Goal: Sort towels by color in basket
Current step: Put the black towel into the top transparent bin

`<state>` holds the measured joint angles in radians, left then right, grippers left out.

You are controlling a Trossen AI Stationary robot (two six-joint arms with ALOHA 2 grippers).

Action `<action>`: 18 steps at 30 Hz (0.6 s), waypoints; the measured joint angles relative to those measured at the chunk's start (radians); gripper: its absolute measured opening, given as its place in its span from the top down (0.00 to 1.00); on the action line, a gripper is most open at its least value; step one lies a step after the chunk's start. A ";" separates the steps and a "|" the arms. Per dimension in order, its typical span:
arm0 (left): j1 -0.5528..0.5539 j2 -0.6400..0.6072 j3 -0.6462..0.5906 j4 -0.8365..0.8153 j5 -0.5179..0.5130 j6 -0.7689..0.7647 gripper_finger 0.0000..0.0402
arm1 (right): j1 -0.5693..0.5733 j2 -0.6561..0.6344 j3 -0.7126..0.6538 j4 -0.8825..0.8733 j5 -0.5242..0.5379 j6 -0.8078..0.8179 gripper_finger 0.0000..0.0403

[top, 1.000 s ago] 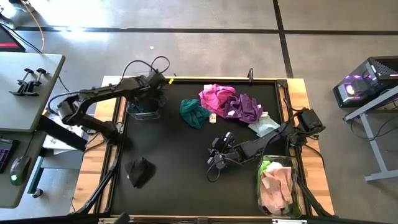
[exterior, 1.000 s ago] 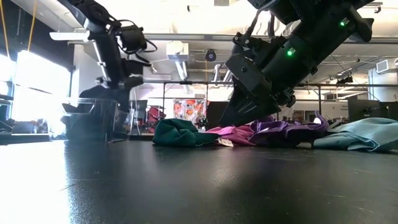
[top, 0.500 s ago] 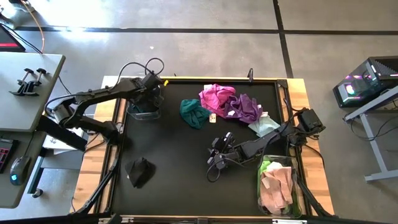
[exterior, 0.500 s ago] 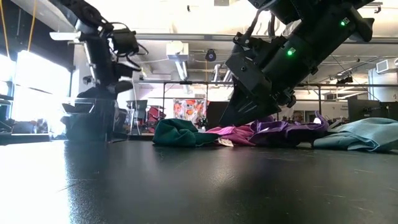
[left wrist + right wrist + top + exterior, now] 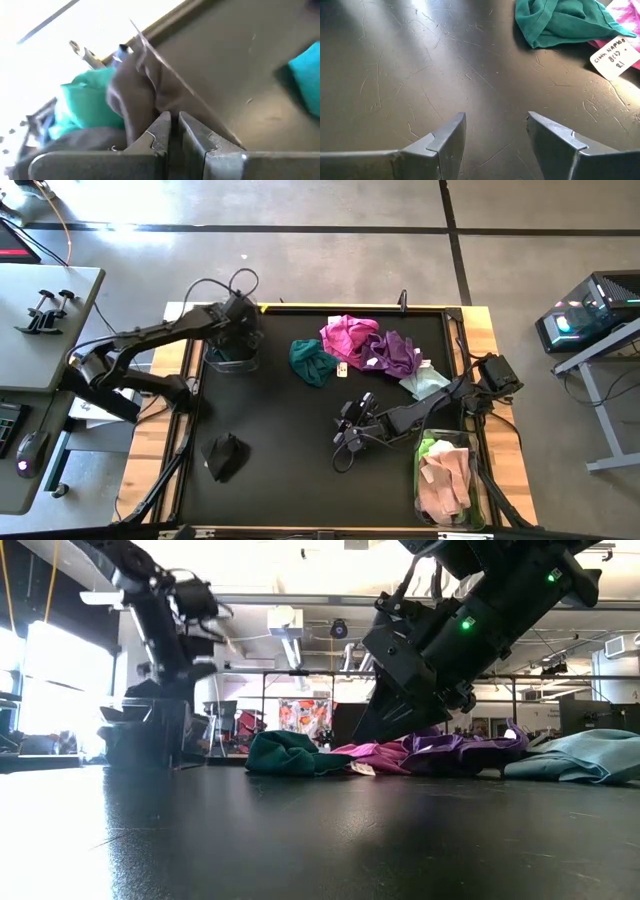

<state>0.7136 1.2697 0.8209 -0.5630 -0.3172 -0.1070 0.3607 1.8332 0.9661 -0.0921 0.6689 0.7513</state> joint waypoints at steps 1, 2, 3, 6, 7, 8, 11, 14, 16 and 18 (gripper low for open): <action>0.000 -0.015 0.019 -0.032 0.000 -0.006 0.94 | 0.000 0.000 0.000 0.000 0.000 0.000 0.49; -0.002 -0.032 0.039 -0.070 0.001 -0.010 0.94 | 0.000 0.000 0.000 0.000 0.000 0.000 0.49; -0.005 -0.051 0.060 -0.105 0.001 -0.016 0.94 | 0.000 0.000 0.000 0.000 0.000 0.000 0.49; -0.015 -0.112 0.118 -0.217 -0.006 -0.044 0.94 | 0.000 0.000 0.000 0.000 0.000 0.005 0.49; -0.016 -0.130 0.131 -0.259 -0.011 -0.060 0.94 | 0.000 0.000 0.000 0.000 0.000 0.008 0.49; -0.017 -0.147 0.142 -0.296 -0.020 -0.080 0.94 | 0.000 0.000 0.000 0.000 0.000 0.008 0.49; -0.020 -0.181 0.152 -0.408 -0.085 -0.165 0.95 | 0.000 0.000 0.000 0.000 0.000 0.008 0.49; -0.013 -0.174 0.143 -0.502 -0.162 -0.230 0.97 | 0.000 0.000 0.000 0.000 0.000 0.008 0.49; -0.003 -0.153 0.119 -0.502 -0.166 -0.235 0.99 | 0.000 0.000 0.000 0.000 0.000 0.008 0.49; 0.010 -0.121 0.089 -0.468 -0.158 -0.221 1.00 | 0.000 0.000 0.000 0.000 0.000 0.008 0.49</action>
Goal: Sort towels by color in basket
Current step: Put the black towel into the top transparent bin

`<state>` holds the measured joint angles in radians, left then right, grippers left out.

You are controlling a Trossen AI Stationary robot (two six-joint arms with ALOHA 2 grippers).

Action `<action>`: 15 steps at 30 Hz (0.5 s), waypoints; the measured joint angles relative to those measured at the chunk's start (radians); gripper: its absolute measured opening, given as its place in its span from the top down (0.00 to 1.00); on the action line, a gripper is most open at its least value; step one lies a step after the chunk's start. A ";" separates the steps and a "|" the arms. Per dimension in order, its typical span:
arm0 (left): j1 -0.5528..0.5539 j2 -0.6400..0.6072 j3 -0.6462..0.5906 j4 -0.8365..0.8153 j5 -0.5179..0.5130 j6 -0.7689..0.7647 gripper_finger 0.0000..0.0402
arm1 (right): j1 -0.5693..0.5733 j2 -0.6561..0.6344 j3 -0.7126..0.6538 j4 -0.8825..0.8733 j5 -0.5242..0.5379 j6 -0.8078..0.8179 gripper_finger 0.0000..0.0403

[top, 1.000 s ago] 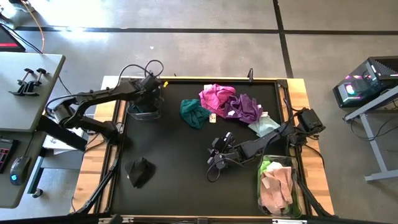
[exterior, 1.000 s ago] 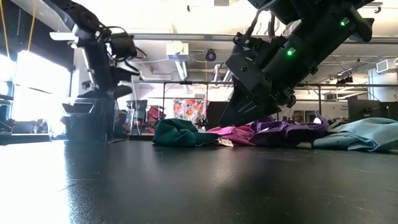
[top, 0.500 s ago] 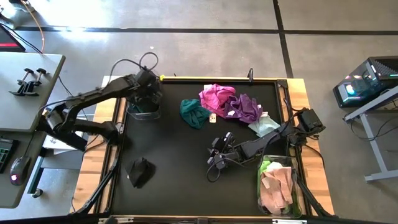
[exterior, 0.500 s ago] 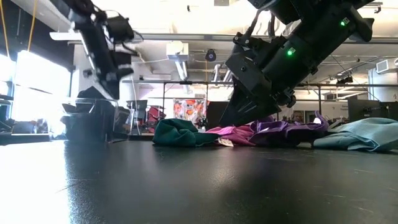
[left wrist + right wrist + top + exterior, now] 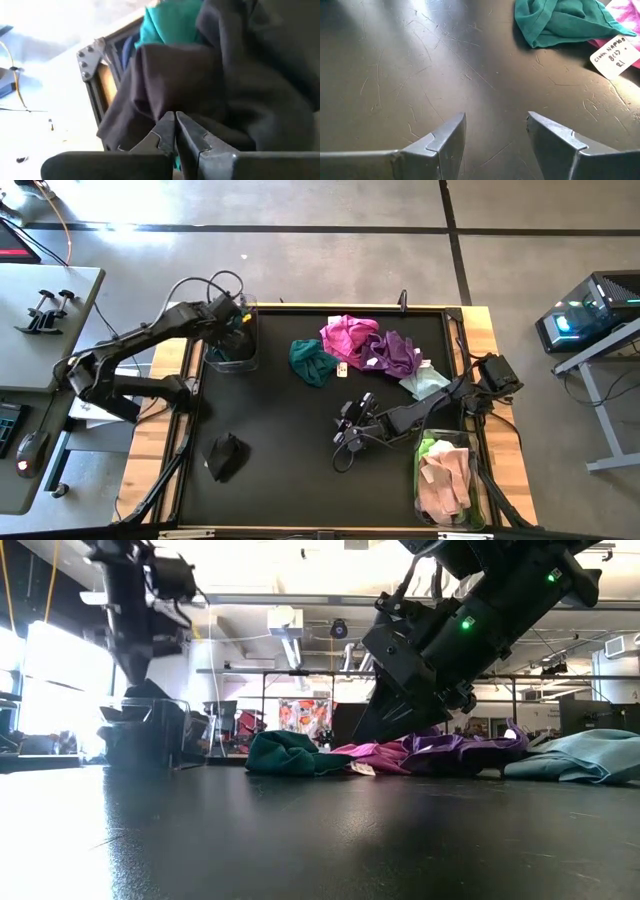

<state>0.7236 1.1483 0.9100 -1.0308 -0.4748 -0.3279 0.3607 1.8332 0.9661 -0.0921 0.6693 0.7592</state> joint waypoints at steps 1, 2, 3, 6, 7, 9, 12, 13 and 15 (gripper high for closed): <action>0.006 0.020 -0.012 0.015 0.002 0.004 1.00 | 0.000 0.000 0.000 0.000 0.000 0.000 0.49; 0.010 0.044 -0.022 0.032 0.002 0.008 1.00 | 0.000 0.000 0.000 0.000 0.000 0.000 0.49; 0.013 0.070 -0.033 0.056 0.002 0.015 1.00 | 0.000 0.000 0.000 0.000 0.000 0.000 0.49; 0.018 0.146 -0.055 0.133 0.015 0.042 1.00 | 0.000 0.000 0.000 0.000 0.000 0.000 0.49; 0.018 0.172 -0.059 0.161 0.025 0.050 1.00 | 0.000 0.000 0.000 0.000 0.000 0.000 0.49; 0.017 0.221 -0.061 0.201 0.051 0.068 1.00 | 0.000 0.000 0.000 0.000 0.000 0.000 0.49; 0.017 0.287 -0.061 0.266 0.073 0.100 1.00 | 0.000 0.000 0.000 0.000 0.000 0.000 0.49; 0.018 0.304 -0.061 0.280 0.073 0.114 1.00 | 0.000 0.000 0.000 0.000 0.000 0.000 0.49; 0.019 0.327 -0.060 0.299 0.069 0.133 1.00 | 0.000 0.000 0.000 0.000 0.000 0.000 0.49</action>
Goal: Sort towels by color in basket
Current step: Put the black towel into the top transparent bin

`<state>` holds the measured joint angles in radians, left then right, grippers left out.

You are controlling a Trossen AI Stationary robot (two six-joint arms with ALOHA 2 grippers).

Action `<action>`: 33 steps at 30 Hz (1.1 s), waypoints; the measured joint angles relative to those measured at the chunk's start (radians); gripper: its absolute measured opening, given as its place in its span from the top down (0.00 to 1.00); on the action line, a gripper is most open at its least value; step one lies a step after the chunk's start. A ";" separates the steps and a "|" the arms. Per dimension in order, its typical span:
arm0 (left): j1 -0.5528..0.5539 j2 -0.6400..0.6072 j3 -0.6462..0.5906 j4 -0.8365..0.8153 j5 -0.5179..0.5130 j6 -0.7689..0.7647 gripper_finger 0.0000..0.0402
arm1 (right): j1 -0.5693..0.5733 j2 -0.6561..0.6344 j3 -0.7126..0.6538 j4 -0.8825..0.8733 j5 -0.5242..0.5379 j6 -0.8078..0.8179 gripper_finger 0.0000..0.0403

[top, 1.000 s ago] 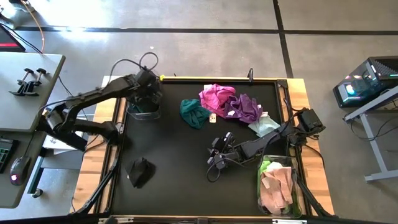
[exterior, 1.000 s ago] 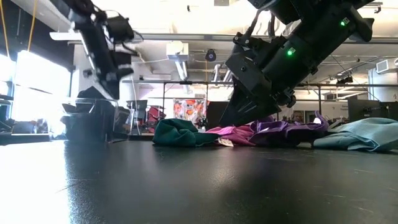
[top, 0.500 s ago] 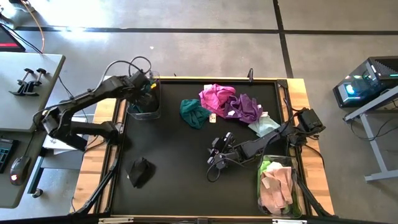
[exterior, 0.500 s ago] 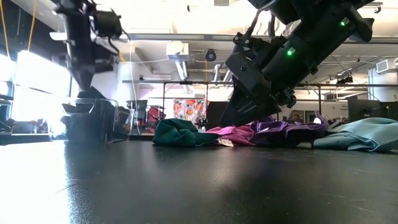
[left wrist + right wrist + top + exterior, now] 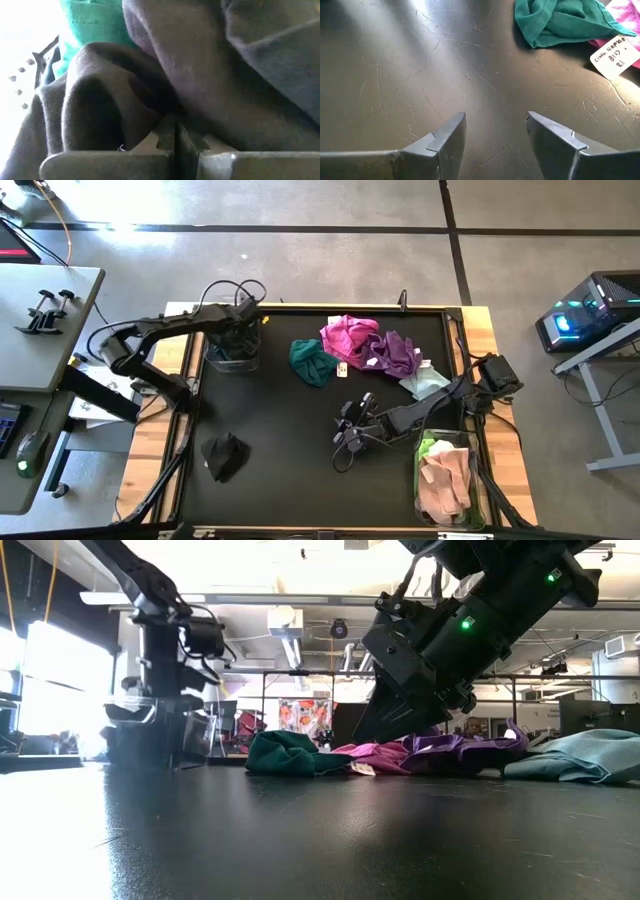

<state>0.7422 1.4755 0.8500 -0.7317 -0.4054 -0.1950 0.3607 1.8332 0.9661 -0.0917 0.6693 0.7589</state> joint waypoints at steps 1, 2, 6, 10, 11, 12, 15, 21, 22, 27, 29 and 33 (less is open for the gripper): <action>0.000 0.006 0.002 0.001 -0.003 0.006 1.00 | 0.000 0.000 0.000 0.000 0.000 0.000 0.49; 0.000 0.006 0.004 -0.001 -0.003 0.014 1.00 | 0.000 0.000 0.000 0.000 0.000 0.000 0.49; -0.010 -0.040 0.019 -0.029 0.004 0.014 1.00 | 0.000 0.000 0.000 0.000 0.000 0.000 0.49; -0.036 -0.134 0.039 -0.085 0.008 -0.013 1.00 | 0.000 0.000 0.000 0.000 0.000 0.000 0.49; -0.042 -0.162 0.042 -0.097 0.007 -0.023 1.00 | 0.000 0.000 0.000 0.000 0.000 0.000 0.49; -0.046 -0.189 0.042 -0.110 0.007 -0.036 1.00 | 0.000 0.000 0.000 0.000 0.000 0.000 0.49; -0.045 -0.261 0.043 -0.190 -0.003 -0.091 1.00 | 0.000 0.000 0.000 0.000 0.000 0.000 0.49; -0.013 -0.297 0.043 -0.302 -0.174 -0.170 1.00 | 0.000 0.000 0.000 0.000 0.000 0.000 0.49; -0.004 -0.290 0.043 -0.300 -0.180 -0.170 1.00 | 0.000 0.000 0.000 0.000 0.000 0.000 0.49; 0.045 -0.204 0.042 -0.271 -0.182 -0.147 1.00 | 0.000 0.000 0.000 0.000 0.000 0.000 0.49; 0.060 -0.156 0.042 -0.253 -0.182 -0.134 1.00 | 0.000 0.000 0.000 0.000 0.000 0.000 0.49; 0.070 -0.058 0.042 -0.214 -0.184 -0.116 1.00 | 0.000 0.000 0.000 0.000 0.000 0.000 0.49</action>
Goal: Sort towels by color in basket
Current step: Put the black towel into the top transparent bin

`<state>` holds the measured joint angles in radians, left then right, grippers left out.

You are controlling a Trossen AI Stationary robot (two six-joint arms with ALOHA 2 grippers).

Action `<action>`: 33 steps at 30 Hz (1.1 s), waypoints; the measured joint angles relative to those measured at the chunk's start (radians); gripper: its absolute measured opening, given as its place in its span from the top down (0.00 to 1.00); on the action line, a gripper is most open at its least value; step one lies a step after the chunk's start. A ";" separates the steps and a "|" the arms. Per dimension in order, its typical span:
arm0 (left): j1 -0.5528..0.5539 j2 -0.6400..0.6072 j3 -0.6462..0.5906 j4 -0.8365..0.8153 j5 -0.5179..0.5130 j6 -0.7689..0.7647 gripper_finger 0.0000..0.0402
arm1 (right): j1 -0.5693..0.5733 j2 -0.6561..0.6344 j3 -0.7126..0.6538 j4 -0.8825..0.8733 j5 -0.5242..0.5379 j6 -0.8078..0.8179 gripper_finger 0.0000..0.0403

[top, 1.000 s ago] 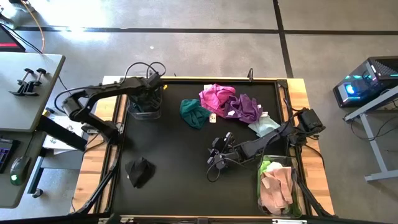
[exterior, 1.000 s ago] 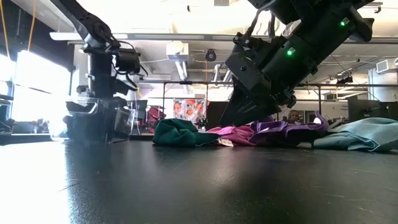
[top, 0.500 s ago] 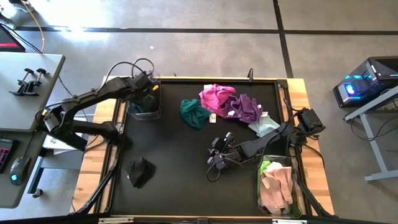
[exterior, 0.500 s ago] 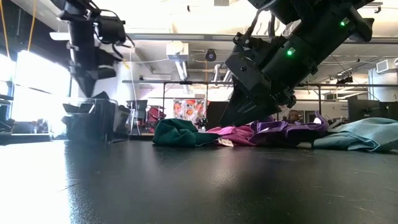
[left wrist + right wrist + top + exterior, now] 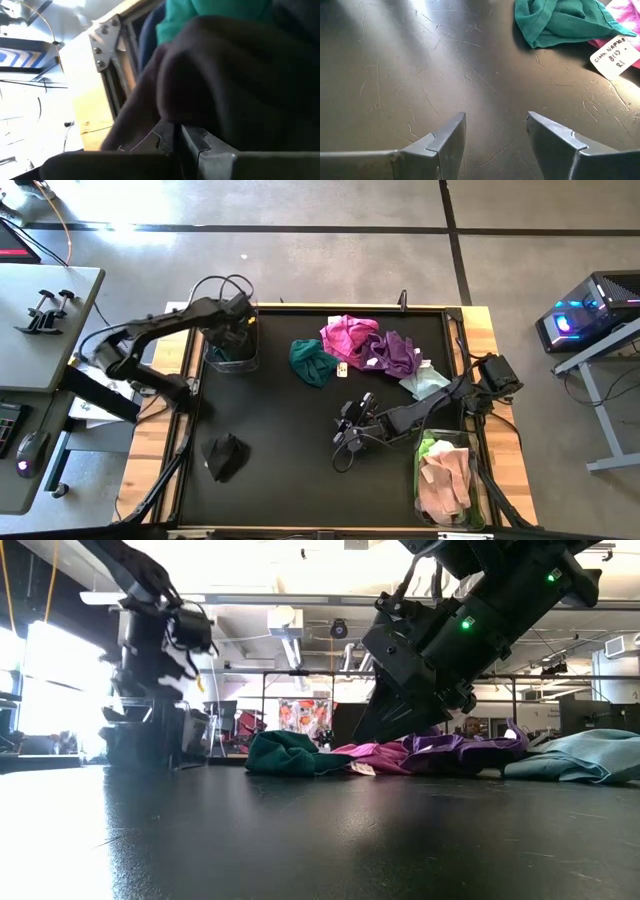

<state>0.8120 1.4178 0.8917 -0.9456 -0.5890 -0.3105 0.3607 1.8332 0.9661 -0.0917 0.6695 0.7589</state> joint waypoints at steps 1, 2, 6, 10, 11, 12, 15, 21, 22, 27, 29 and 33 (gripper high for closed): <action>0.000 0.020 0.000 0.015 0.000 0.006 1.00 | 0.000 0.000 0.000 0.000 0.000 0.000 0.49; -0.001 0.038 0.000 0.033 0.000 0.015 1.00 | 0.000 0.000 0.000 0.000 0.000 0.000 0.49; -0.008 0.097 0.000 0.107 0.001 0.059 1.00 | 0.000 0.000 0.000 0.000 0.000 0.000 0.49; -0.008 0.136 -0.001 0.183 0.038 0.104 1.00 | 0.000 0.000 0.000 0.000 0.000 0.000 0.49; -0.007 0.143 -0.001 0.200 0.051 0.118 1.00 | 0.000 0.000 0.000 0.000 0.000 0.000 0.49; -0.007 0.148 -0.001 0.218 0.063 0.132 1.00 | 0.000 0.000 0.000 0.000 0.000 0.000 0.49; -0.009 0.158 -0.001 0.278 0.092 0.169 1.00 | 0.000 0.000 0.000 0.000 0.000 0.000 0.49; -0.008 0.121 -0.001 0.295 0.102 0.210 1.00 | 0.000 0.000 0.000 0.000 0.000 0.000 0.49; -0.008 0.105 -0.001 0.287 0.102 0.210 1.00 | 0.000 0.000 0.000 0.000 0.000 0.000 0.49; -0.030 -0.013 -0.001 0.238 0.101 0.192 1.00 | 0.000 0.000 0.000 0.000 0.000 0.000 0.49; -0.048 -0.072 -0.001 0.217 0.101 0.177 1.00 | 0.000 0.000 0.000 0.000 0.000 0.000 0.49; -0.080 -0.190 -0.001 0.144 0.100 0.103 1.00 | 0.000 0.000 0.000 0.000 0.000 0.000 0.49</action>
<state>0.7315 1.2282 0.8909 -0.8018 -0.4891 -0.2075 0.3609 1.8332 0.9661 -0.0919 0.6693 0.7593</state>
